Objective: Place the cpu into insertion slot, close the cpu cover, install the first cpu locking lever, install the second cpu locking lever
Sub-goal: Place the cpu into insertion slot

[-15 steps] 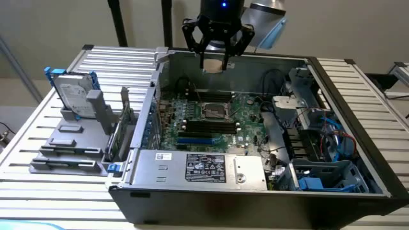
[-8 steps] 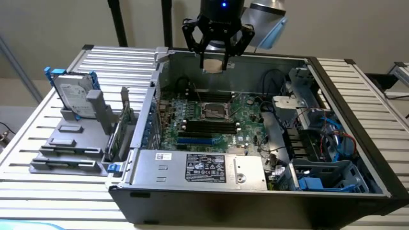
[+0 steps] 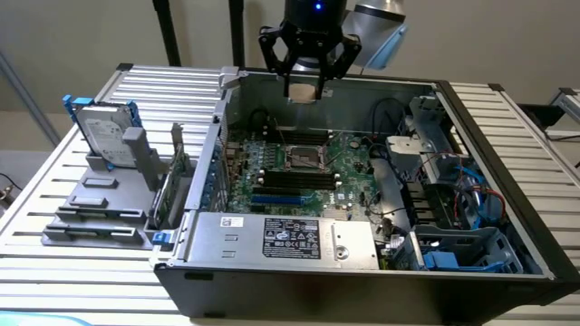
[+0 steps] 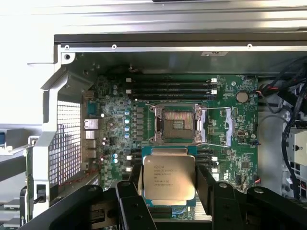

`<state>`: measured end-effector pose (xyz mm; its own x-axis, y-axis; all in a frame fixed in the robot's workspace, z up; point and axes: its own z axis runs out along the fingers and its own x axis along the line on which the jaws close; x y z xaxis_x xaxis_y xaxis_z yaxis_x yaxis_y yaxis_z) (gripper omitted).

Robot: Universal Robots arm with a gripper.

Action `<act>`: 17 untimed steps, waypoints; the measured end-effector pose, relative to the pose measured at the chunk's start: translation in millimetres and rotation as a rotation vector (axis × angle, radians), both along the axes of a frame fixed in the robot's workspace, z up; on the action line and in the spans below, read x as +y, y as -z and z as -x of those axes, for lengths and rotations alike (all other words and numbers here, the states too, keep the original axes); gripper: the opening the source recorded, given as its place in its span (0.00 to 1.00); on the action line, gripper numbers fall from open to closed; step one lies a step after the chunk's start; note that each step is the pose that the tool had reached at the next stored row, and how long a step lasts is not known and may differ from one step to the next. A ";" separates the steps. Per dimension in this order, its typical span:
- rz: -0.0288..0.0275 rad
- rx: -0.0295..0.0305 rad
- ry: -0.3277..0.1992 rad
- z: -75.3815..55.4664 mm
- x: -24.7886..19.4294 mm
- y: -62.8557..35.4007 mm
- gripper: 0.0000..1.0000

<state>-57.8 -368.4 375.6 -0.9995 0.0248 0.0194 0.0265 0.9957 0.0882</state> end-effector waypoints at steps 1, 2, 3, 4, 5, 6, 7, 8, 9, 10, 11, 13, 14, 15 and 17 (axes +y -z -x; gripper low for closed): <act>0.0014 0.0000 0.000 -1.1 1.3 0.5 0.54; 0.0028 0.0000 0.000 -2.3 3.0 1.2 0.54; 0.0056 0.0002 0.000 -3.8 5.0 2.1 0.54; 0.0086 0.0003 0.000 -5.3 7.0 3.3 0.54; 0.0120 0.0004 0.000 -6.8 9.4 4.4 0.54; 0.0151 0.0004 0.000 -8.2 12.1 5.5 0.54; 0.0183 0.0004 0.000 -9.5 14.8 6.5 0.54; 0.0213 0.0003 0.000 -10.9 17.6 7.7 0.54; 0.0245 0.0004 0.000 -12.3 20.4 8.8 0.54; 0.0276 0.0005 0.000 -13.6 23.4 9.9 0.54; 0.0306 0.0004 0.000 -15.1 26.6 11.1 0.54; 0.0363 0.0005 0.000 -17.8 32.9 13.3 0.54; 0.0391 0.0004 0.000 -19.2 36.1 14.5 0.54; 0.0421 0.0005 0.000 -20.6 39.0 15.5 0.54; 0.0486 0.0008 0.000 -23.6 44.1 17.3 0.54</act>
<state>-34.2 -324.2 358.3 -0.9995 0.0256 0.0189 0.0263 0.9989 0.0398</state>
